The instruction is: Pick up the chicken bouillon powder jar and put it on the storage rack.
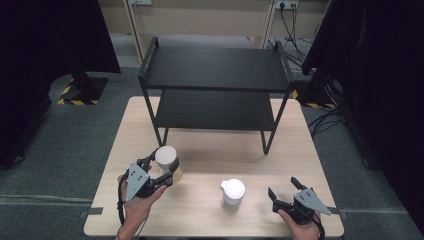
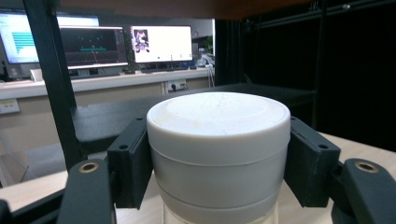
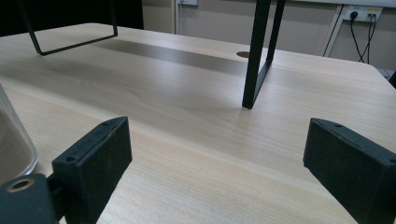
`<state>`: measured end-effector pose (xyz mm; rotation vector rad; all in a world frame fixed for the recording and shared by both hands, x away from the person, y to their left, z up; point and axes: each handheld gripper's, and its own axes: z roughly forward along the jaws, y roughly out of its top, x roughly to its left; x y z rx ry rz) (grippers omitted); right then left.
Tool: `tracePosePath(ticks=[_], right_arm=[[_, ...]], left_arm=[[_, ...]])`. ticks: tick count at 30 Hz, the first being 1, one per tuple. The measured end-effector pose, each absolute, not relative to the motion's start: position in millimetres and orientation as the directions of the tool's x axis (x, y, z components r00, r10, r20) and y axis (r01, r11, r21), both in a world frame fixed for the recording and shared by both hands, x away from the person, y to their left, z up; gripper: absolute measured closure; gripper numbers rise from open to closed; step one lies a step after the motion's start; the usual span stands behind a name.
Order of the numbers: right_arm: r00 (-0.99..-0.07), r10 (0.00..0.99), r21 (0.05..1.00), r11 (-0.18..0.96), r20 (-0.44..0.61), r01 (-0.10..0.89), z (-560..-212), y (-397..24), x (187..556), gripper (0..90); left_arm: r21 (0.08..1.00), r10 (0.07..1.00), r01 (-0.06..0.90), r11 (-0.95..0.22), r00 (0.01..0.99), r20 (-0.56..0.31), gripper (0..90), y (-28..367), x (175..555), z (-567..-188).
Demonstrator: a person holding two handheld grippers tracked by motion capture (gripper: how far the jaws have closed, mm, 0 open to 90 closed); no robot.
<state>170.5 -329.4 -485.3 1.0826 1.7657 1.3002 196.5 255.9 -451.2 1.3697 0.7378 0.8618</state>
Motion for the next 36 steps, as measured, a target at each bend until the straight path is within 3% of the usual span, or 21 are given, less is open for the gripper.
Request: tracePosePath(ticks=[36], right_arm=[[-0.417,0.908,0.963,0.152,-0.047,0.224,-485.4,-328.0,170.5,8.1]], left_arm=[[0.985,0.902,-0.173,0.013,0.428,0.063,33.6,239.3,221.1,-400.5]])
